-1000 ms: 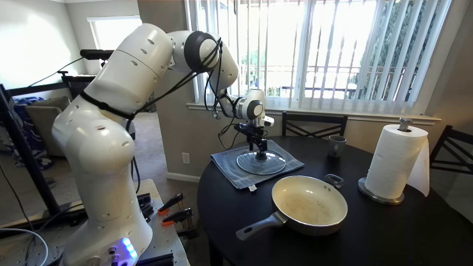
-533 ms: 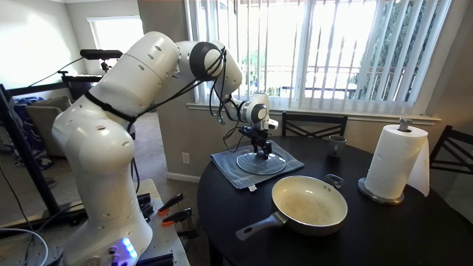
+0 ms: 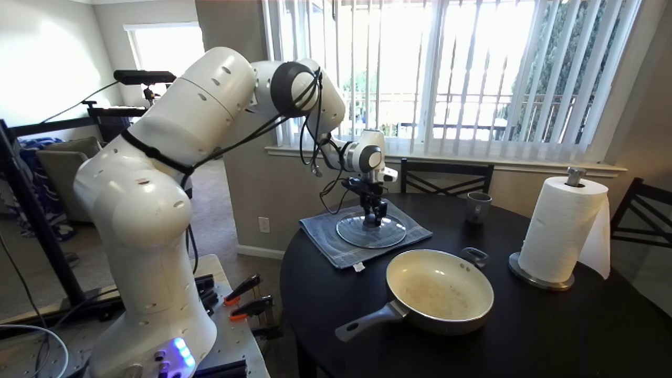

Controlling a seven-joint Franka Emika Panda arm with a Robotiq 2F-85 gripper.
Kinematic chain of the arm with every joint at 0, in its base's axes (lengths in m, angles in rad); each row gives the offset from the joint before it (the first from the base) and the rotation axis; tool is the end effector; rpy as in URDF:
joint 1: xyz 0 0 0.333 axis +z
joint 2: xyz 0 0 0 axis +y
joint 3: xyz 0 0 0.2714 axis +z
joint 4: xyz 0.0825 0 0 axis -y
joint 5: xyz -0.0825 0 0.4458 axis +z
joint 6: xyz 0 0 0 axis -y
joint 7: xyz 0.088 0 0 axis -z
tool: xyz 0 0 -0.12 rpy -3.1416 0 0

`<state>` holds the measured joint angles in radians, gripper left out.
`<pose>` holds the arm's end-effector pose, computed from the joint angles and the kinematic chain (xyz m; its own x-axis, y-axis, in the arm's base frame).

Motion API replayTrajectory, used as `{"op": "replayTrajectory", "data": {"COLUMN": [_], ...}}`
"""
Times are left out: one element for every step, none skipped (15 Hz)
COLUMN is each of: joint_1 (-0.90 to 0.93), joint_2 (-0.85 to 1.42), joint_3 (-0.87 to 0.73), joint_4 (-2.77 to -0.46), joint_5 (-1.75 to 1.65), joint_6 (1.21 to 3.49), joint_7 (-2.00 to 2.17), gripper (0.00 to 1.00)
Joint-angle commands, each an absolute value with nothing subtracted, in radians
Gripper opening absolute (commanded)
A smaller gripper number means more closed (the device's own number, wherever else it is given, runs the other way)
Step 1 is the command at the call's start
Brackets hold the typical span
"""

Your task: Put the glass lid on the pan.

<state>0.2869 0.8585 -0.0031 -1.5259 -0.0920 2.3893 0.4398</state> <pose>0.6860 0.1985 0.0611 0.9958 -0.0868 0.0302 -0.0885 -0.9944 0.0581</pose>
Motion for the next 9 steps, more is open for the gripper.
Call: {"op": "replayTrajectory", "data": {"joint_1": [0.289,0.288,0.286,0.285,0.284,0.280,0.272,0.266,0.263], "joint_2": [0.849,0.849,0.847,0.847,0.847,0.844,0.842,0.838,0.837], "joint_3": [-0.017,-0.019,-0.020,-0.021,-0.022,-0.021,-0.013,-0.005,-0.001], "joint_4": [-1.521,-1.521,-1.522,-1.522,-1.521,-1.522,-1.521,-1.522,-1.520], "joint_5": [-0.067,-0.067,-0.066,-0.065,-0.065,-0.063,-0.055,-0.048,-0.042], "joint_6": [2.353,2.349,2.341,2.337,2.331,2.324,2.312,2.302,2.296], "joint_7": [0.449,0.449,0.445,0.444,0.443,0.441,0.430,0.419,0.418], "gripper": [0.98,0.99,1.00,1.00,1.00,1.00,1.00,1.00,1.00]}}
